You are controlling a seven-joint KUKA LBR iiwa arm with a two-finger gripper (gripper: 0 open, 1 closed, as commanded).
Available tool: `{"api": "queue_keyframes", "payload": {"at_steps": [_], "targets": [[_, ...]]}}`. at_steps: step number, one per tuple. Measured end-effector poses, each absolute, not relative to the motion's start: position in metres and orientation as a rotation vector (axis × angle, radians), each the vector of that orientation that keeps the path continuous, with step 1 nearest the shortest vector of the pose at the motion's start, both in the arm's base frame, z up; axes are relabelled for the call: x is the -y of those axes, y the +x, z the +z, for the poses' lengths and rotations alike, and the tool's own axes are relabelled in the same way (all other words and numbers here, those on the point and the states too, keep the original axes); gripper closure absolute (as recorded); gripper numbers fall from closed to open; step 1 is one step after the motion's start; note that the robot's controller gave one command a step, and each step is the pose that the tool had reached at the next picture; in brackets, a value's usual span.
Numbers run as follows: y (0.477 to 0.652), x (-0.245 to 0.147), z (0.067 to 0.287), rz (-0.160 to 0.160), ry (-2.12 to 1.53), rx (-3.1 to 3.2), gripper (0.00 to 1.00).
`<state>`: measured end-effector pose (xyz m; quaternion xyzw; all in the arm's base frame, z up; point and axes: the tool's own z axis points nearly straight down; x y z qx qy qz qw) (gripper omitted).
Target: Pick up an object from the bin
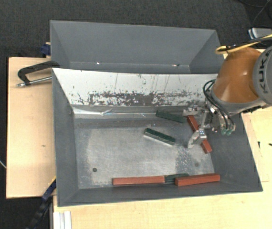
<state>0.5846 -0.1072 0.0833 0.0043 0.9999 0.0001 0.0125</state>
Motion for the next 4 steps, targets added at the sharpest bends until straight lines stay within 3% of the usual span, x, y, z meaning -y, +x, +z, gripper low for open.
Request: {"api": "queue_keyframes", "payload": {"at_steps": [1, 3, 4], "targets": [[0.559, 0.030, 0.077, 0.004, 0.270, -3.133, 1.00], [0.553, 0.036, 0.080, 0.005, 0.086, -3.136, 1.00], [0.574, 0.081, 0.285, 0.000, 0.110, -3.133, 1.00]]}}
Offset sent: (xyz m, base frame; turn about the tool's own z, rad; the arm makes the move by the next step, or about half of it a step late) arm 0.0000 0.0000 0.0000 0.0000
